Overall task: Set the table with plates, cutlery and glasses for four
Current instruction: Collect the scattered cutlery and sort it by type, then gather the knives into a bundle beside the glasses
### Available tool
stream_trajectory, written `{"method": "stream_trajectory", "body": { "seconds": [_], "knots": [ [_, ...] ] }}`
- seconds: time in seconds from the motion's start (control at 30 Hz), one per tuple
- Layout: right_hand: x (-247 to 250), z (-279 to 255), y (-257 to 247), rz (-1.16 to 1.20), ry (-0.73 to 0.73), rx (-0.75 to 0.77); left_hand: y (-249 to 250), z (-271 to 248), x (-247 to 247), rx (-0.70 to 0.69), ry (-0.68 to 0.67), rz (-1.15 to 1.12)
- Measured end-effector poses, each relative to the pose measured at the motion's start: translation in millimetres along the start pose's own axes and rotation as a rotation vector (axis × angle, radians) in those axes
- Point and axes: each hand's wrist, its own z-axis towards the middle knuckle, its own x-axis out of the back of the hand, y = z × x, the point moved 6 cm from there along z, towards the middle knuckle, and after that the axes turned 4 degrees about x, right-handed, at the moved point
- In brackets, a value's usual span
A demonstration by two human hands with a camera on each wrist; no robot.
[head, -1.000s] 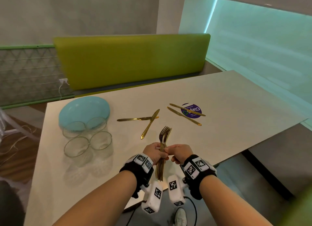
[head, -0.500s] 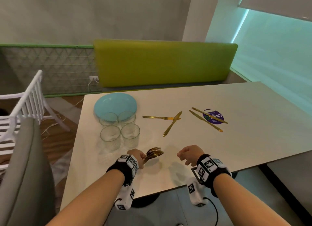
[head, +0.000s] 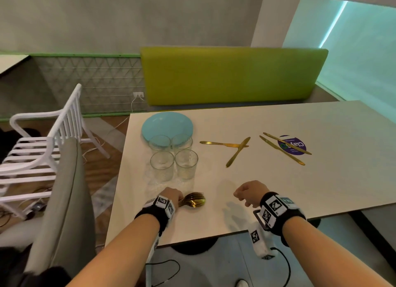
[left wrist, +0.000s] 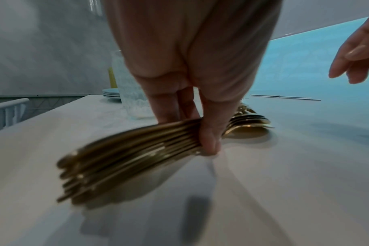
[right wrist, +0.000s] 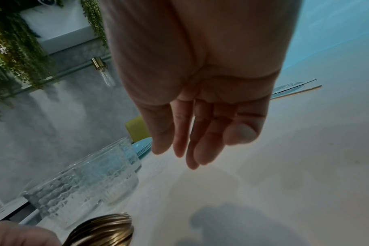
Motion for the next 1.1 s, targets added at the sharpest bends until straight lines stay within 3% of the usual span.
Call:
{"method": "stream_trajectory", "body": {
  "seconds": [0.4, 0.77, 1.1],
  "knots": [
    [3, -5, 15, 0.004, 0.019, -0.03, -8, 4, 5, 0.008, 0.01, 0.056],
    [7, -8, 11, -0.002, 0.03, -0.019, -4, 1, 16, 0.042, 0.097, -0.078],
    [57, -7, -10, -0.061, 0.15, 0.054, 88, 0, 95, -0.22, 0.269, -0.315]
  ]
}}
